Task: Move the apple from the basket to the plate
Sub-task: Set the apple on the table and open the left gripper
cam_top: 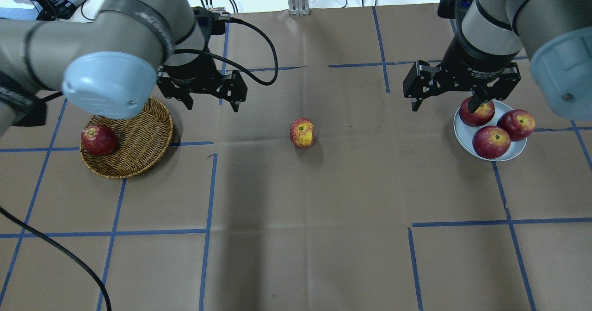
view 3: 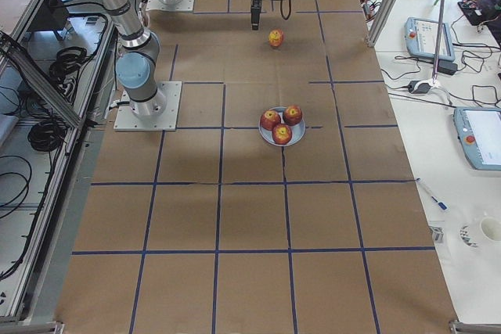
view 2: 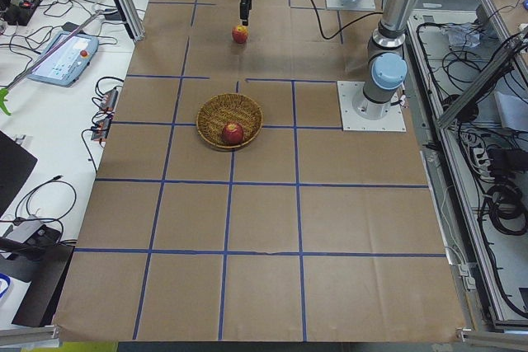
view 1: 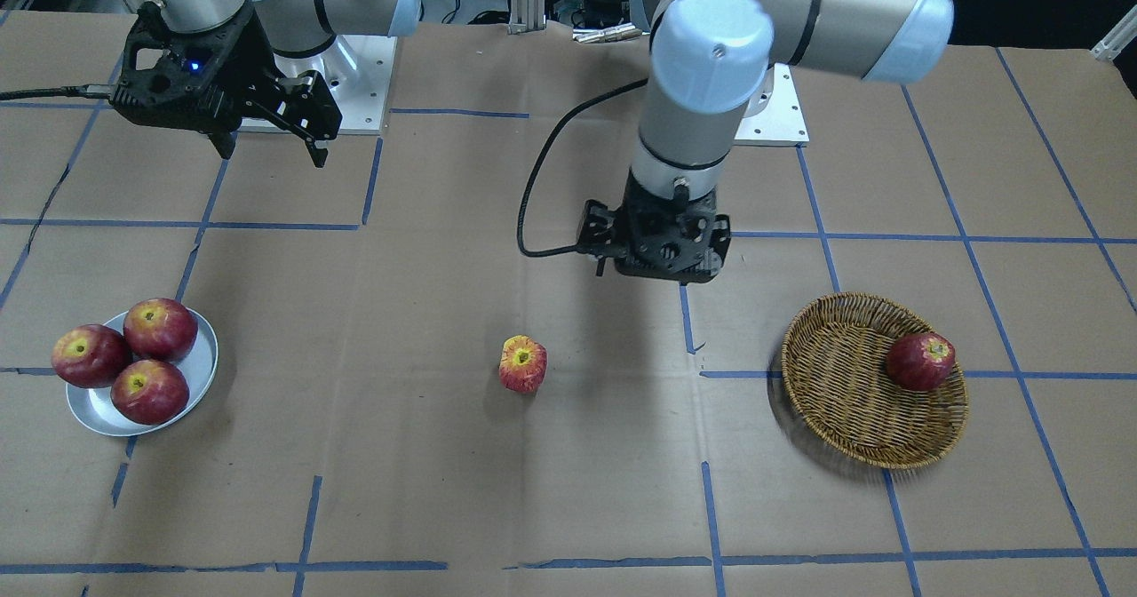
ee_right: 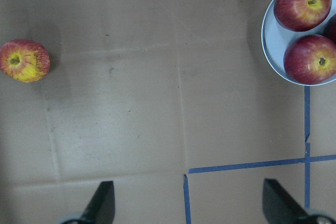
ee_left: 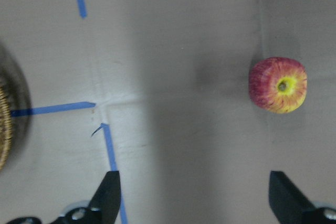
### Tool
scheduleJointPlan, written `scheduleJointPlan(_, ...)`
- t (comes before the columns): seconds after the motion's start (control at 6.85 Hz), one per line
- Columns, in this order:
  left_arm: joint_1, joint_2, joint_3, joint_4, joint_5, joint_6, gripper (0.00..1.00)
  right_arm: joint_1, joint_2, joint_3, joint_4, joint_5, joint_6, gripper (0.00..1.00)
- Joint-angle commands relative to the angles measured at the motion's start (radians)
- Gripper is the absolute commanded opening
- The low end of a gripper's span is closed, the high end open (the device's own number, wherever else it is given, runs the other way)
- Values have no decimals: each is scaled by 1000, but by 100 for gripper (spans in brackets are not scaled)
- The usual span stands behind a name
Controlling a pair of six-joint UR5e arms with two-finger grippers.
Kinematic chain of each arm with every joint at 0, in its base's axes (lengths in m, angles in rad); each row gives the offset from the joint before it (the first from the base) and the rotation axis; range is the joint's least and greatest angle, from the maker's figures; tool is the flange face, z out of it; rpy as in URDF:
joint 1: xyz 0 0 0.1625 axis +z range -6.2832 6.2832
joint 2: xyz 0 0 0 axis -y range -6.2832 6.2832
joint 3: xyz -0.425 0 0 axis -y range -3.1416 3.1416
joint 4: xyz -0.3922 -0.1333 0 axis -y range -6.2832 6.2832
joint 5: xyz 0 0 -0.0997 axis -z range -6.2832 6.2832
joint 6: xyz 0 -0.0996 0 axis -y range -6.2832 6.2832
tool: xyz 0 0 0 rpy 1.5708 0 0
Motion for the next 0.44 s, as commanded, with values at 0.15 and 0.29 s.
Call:
scheduleJointPlan(0.15,95,143,-28,-71,-42,48,99,-2,-1,2,0,5,7,100)
scheduleJointPlan(0.29,138,114,-32,-89,-170,68,99,-2,1,4,-2,9,5,100)
